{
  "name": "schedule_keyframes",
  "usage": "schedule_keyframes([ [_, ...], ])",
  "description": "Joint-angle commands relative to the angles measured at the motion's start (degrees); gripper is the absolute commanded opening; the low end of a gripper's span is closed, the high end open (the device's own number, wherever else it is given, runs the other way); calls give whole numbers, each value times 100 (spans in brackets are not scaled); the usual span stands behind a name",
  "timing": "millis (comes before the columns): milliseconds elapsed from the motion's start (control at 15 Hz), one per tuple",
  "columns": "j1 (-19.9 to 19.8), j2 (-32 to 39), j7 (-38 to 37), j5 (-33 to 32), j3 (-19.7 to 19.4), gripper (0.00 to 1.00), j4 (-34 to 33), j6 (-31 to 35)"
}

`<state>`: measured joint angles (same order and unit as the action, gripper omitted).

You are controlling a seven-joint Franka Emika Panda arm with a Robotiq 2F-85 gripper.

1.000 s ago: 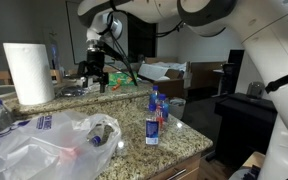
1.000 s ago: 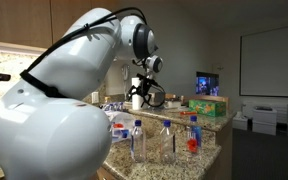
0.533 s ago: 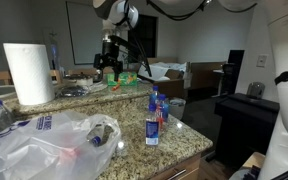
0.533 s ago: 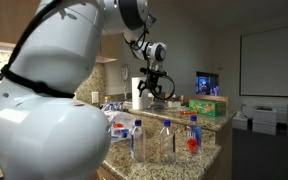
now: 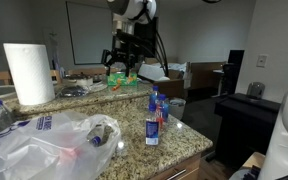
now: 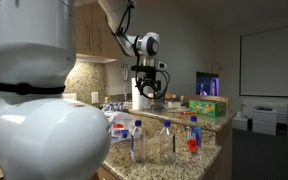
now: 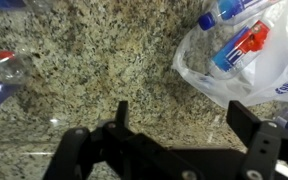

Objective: Put the bottles on the counter in the plastic bag

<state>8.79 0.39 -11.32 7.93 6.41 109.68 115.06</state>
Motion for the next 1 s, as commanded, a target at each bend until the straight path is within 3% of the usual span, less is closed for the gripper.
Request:
schedule_keyframes([
  [0,-63,-1005,-1083,-298,65,100,1428,688],
  [200,-180,-1707,-2036,-644,190,100,2421,955],
  [467,-428,-2766,-3265,-1037,473,100,3717,809],
  [667,-599,-3239,-4019,-1163,733,100,4191,584],
  [933,-636,-3610,-4144,-1284,907,100,4411,1000],
])
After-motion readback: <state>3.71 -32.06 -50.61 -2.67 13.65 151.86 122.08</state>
